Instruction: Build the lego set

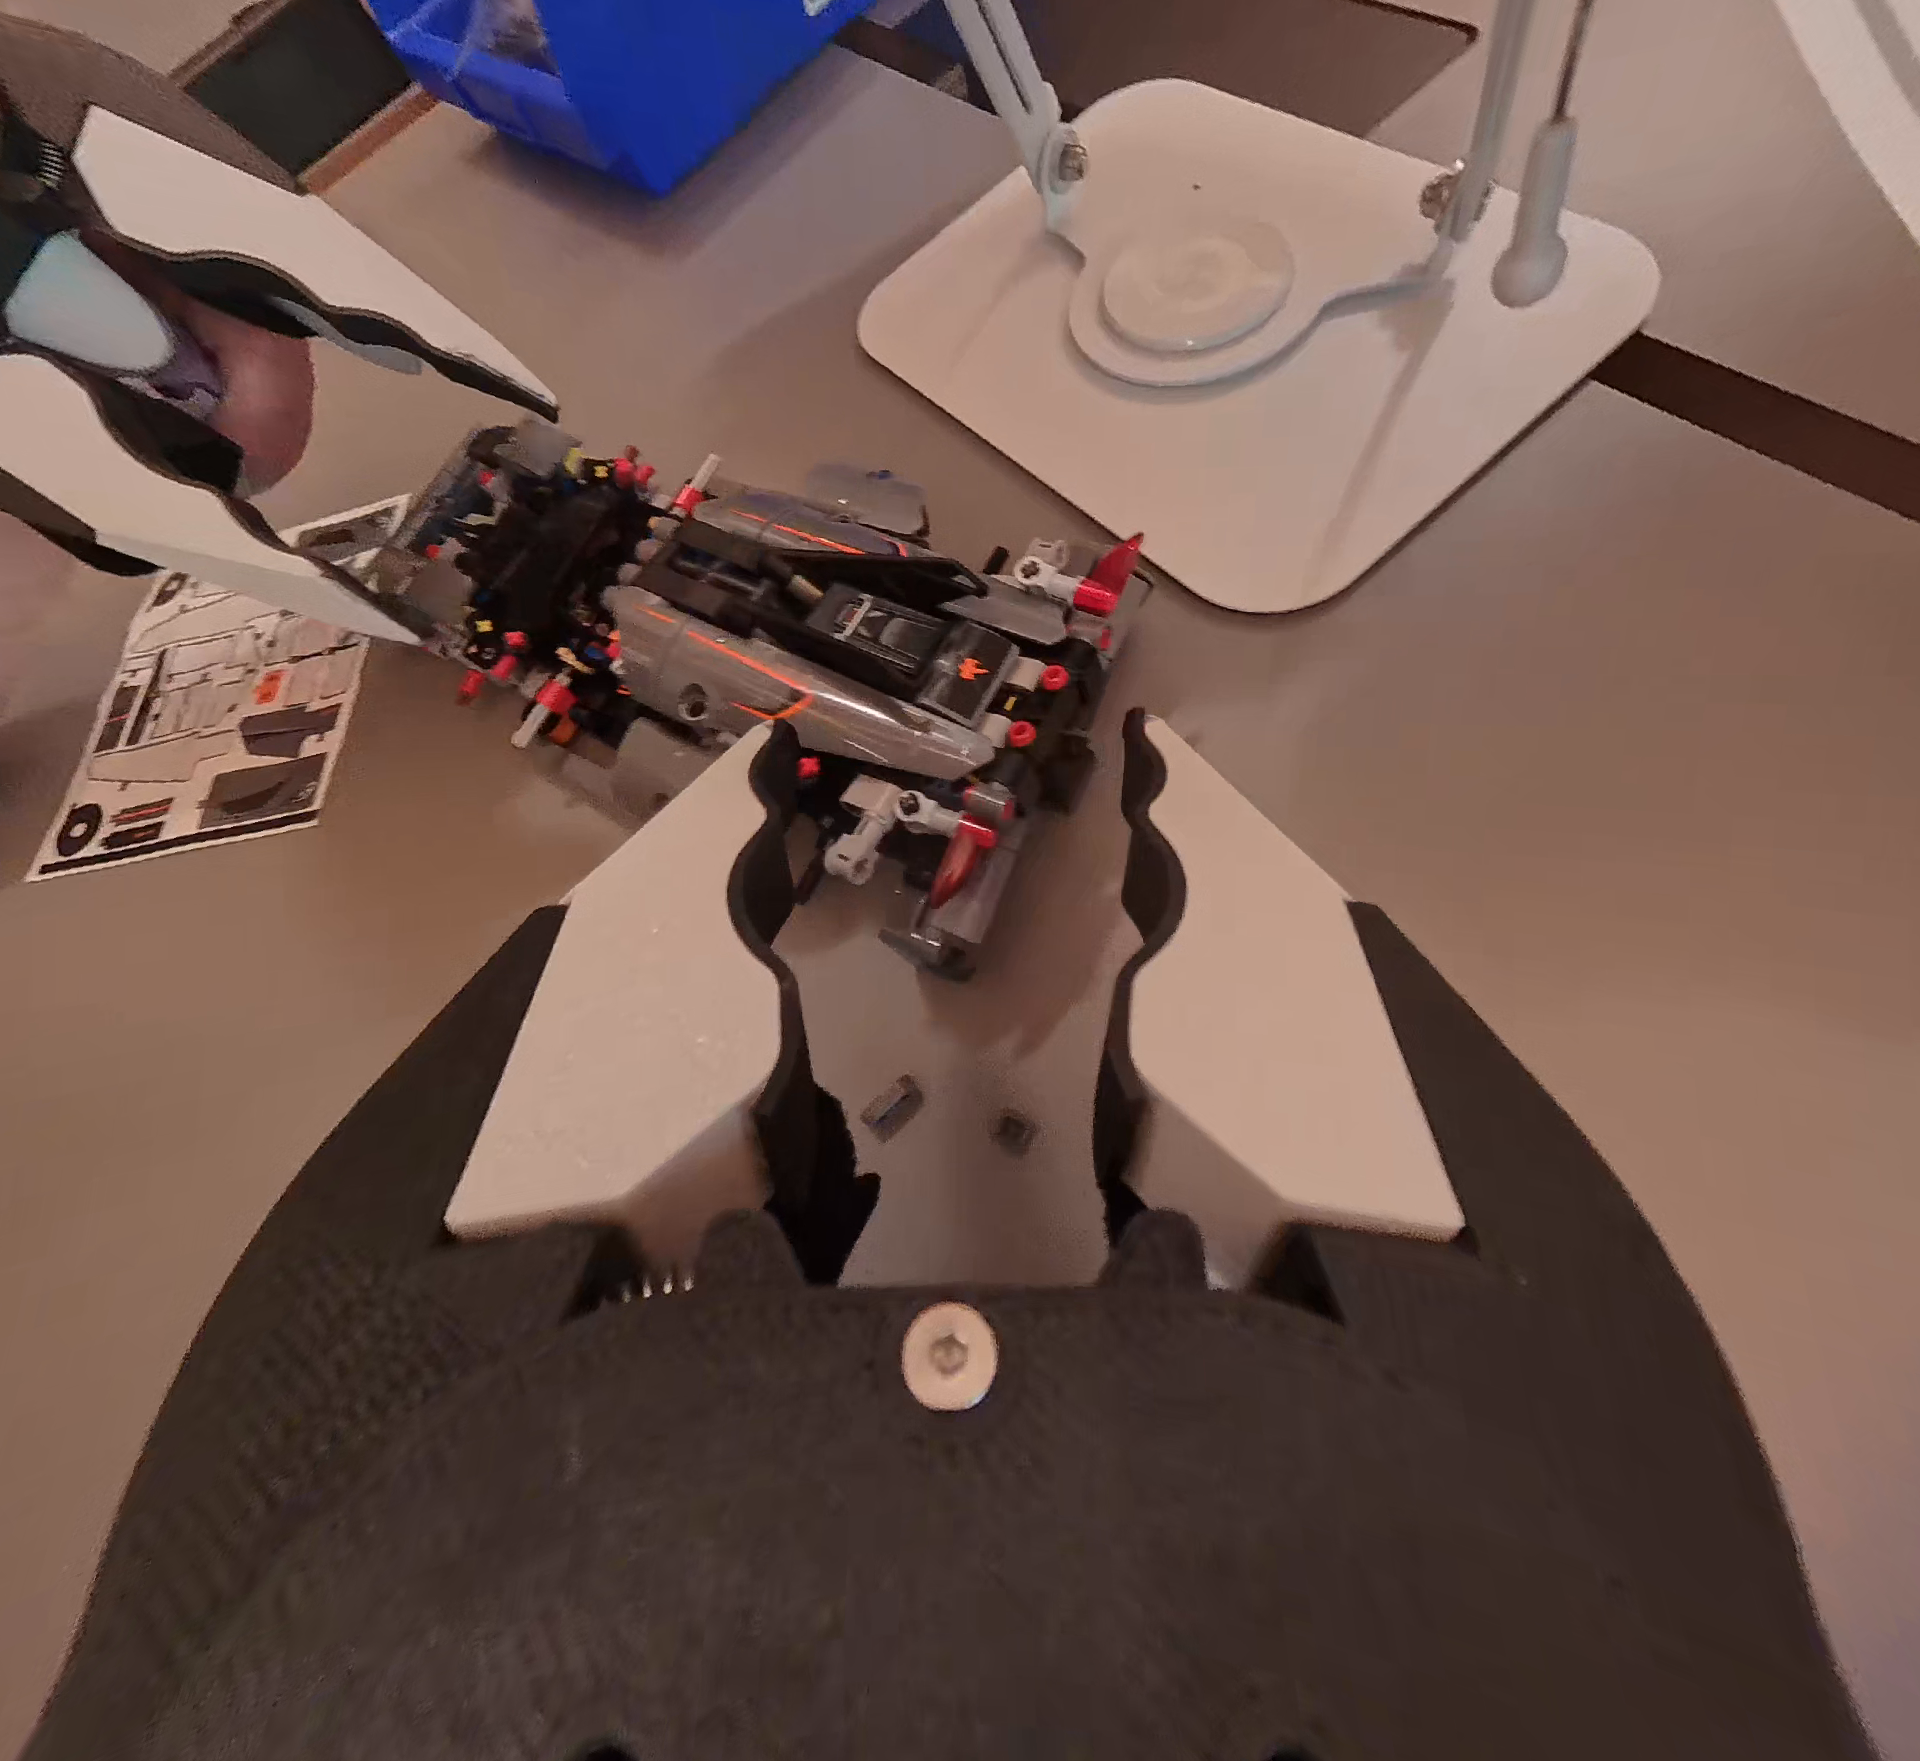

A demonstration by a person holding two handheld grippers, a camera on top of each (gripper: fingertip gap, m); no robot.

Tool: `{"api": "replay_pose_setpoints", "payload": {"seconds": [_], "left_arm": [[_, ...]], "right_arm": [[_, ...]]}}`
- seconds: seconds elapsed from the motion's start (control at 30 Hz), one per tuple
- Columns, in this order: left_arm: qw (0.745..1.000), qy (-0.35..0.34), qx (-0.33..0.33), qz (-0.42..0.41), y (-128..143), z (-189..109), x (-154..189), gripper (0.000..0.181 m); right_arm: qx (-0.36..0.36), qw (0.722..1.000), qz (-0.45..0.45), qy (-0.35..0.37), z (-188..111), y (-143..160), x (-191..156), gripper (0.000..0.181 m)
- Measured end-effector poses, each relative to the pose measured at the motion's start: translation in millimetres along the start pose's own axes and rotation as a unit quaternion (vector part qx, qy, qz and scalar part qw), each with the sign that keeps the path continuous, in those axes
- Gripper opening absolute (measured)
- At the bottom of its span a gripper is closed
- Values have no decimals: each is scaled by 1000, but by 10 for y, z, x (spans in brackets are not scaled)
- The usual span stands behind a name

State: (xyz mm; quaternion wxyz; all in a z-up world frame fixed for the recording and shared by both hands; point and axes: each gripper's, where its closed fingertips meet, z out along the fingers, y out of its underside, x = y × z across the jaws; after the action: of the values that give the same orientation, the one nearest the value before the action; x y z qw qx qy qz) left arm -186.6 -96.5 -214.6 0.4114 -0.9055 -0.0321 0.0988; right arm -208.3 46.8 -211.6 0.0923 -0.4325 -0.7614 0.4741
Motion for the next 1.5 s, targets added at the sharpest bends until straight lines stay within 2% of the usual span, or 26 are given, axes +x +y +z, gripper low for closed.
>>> {"api": "replay_pose_setpoints", "payload": {"seconds": [0.27,0.37,0.47,0.57,0.67,0.77,0.93,1.03,1.1,1.2,1.47,1.5], "left_arm": [[999,13,-29,10,-59,361,-44,72],[999,26,-33,15,-70,449,-9,72],[998,29,-42,39,-63,440,2,72],[997,32,-20,70,-179,263,-59,64],[995,44,0,90,-351,-42,-187,57],[995,38,13,93,-488,-422,-325,56],[994,-23,48,93,-538,-920,-554,54],[995,-37,41,89,-441,-1051,-635,54],[994,-44,44,86,-422,-1111,-694,54],[994,-48,56,85,-445,-1174,-738,53],[993,-80,45,79,-411,-1164,-872,54],[992,-86,43,77,-401,-1166,-902,54]], "right_arm": [[-15,999,35,-16,176,162,86,64],[-8,999,34,-15,183,135,86,64],[9,1000,4,20,100,12,145,66],[51,993,-77,69,-83,-388,69,68],[83,972,-193,106,-183,-952,-210,66],[112,928,-329,135,-74,-1502,-579,60],[117,837,-496,201,397,-2028,-874,53],[105,799,-550,218,648,-2129,-896,40],[86,785,-571,224,780,-2122,-845,32],[67,777,-585,223,878,-2070,-764,0],[110,802,-553,197,689,-2109,-779,0],[129,800,-554,189,661,-2133,-844,11]]}}
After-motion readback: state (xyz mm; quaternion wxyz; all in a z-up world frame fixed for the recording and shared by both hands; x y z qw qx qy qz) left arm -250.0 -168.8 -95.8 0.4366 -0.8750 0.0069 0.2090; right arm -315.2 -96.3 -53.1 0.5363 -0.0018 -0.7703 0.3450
